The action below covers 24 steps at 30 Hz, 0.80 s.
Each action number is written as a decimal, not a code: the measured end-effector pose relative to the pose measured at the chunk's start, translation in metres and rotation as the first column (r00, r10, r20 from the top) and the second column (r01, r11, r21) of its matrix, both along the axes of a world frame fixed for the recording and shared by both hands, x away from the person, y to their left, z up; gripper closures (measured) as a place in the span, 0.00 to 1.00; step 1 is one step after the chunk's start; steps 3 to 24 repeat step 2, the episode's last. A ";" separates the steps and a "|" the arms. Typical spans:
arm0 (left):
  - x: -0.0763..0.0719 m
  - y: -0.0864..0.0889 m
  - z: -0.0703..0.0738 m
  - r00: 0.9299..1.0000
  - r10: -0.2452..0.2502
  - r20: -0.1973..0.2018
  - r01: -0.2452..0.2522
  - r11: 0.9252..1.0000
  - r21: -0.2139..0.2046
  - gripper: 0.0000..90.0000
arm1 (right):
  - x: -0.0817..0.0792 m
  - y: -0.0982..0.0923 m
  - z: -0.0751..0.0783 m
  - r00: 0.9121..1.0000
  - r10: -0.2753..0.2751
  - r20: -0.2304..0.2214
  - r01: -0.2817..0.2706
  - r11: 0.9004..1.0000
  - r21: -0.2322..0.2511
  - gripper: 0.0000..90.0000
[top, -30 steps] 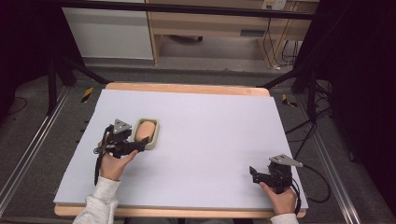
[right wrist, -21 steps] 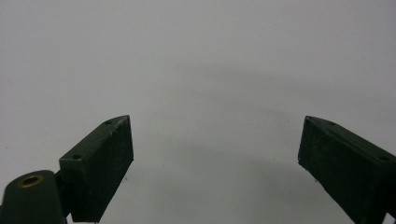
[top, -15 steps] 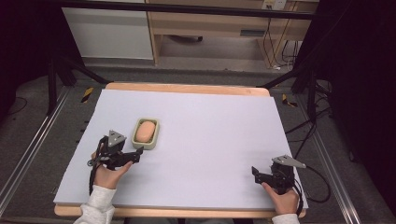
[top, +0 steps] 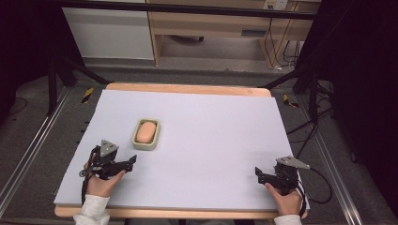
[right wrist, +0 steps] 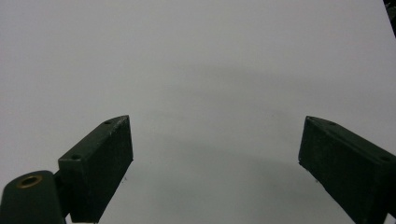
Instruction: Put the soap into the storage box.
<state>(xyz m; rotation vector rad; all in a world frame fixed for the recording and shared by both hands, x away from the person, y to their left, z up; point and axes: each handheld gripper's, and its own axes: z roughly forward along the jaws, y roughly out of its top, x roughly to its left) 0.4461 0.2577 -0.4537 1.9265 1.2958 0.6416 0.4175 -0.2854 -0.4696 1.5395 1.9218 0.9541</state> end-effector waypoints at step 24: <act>-0.002 0.002 0.000 1.000 0.005 0.006 -0.005 1.000 0.000 0.23 | 0.000 0.000 0.000 1.000 -0.004 -0.001 0.004 1.000 -0.003 0.11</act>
